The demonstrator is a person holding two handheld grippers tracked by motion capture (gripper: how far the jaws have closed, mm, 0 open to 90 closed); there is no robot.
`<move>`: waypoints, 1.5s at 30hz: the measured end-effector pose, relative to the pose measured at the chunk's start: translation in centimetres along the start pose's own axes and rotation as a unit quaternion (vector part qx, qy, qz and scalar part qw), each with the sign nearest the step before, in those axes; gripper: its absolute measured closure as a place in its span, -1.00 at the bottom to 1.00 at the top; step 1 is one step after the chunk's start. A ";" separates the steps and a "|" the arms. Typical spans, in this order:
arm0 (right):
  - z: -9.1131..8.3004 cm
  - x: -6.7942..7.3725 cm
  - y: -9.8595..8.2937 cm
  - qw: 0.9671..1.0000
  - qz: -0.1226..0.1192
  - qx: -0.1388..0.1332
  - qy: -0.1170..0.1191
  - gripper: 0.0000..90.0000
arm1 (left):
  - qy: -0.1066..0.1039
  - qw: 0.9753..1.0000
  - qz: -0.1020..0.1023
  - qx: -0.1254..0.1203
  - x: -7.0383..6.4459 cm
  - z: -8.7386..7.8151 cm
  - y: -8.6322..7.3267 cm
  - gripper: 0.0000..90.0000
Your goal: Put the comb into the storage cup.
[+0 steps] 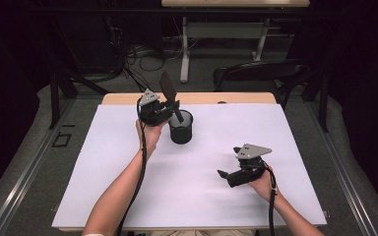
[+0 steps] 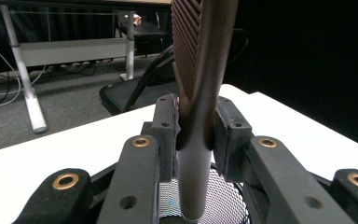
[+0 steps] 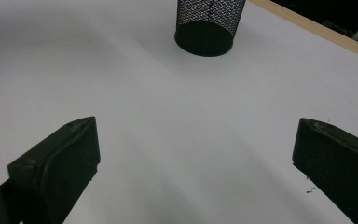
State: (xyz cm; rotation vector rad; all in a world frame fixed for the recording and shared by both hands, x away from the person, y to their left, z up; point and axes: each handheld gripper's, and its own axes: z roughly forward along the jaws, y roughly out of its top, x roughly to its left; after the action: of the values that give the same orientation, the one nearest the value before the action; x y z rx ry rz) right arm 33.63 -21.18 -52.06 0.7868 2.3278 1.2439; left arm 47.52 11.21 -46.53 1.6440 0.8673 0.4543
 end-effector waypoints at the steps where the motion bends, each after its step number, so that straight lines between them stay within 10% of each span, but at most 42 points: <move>1: 0.0 0.0 0.0 1.000 0.000 0.000 0.000 -0.99 | -0.001 1.000 -0.001 0.000 0.0 0.0 0.0 0.62; 45: 0.0 0.1 0.0 1.000 -0.004 0.001 -0.001 -0.99 | 0.002 0.999 -0.012 0.033 0.3 1.3 -2.0 0.62</move>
State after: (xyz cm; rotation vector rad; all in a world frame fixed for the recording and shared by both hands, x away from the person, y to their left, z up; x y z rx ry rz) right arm 33.59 -21.10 -52.06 0.7792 2.3282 1.2377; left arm 48.05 10.69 -48.80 1.6907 0.9131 0.4158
